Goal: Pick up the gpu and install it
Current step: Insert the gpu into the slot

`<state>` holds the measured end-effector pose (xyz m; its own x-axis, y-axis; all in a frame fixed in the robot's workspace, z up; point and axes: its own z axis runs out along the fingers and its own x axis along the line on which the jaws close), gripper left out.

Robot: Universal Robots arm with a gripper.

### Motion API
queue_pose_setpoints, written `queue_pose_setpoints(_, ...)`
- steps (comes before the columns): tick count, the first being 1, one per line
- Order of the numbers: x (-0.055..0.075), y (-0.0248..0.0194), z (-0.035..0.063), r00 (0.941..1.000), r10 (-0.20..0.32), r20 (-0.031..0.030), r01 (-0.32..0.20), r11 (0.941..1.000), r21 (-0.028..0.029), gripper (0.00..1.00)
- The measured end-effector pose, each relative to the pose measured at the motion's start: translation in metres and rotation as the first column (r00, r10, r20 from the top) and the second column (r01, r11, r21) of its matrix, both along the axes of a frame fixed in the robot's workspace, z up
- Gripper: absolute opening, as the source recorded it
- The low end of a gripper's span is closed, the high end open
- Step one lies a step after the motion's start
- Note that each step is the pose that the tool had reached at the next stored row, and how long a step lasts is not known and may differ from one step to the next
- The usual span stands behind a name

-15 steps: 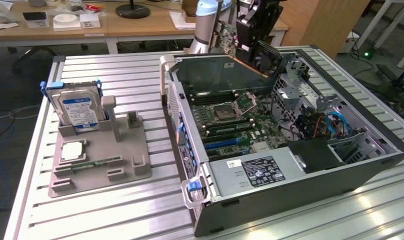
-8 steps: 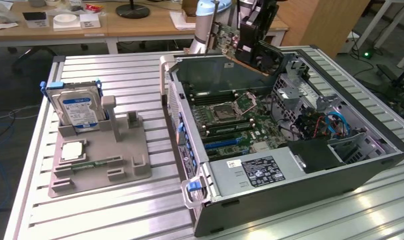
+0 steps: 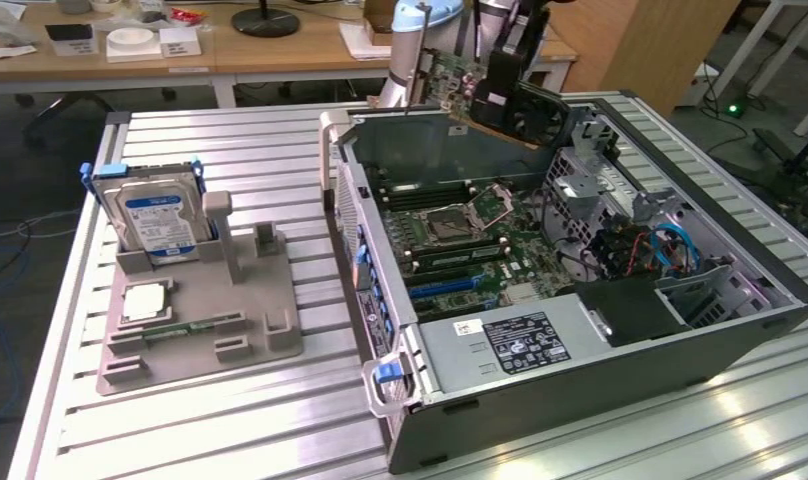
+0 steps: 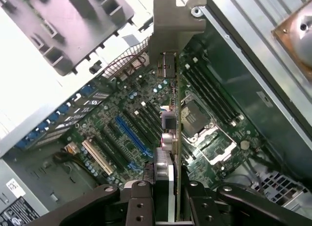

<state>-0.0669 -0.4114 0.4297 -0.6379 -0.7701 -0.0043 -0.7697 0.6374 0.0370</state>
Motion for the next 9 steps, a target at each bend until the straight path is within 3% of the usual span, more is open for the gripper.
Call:
queue_pose_setpoints(4,0.0000,0.0000,-0.0001,0.9973,0.073,0.0000,-0.073,0.9973,0.0000,0.28)
queue_pose_setpoints(9,0.0000,0.0000,-0.0002,0.9868,0.162,0.0000,-0.162,0.9868,0.0001,0.28)
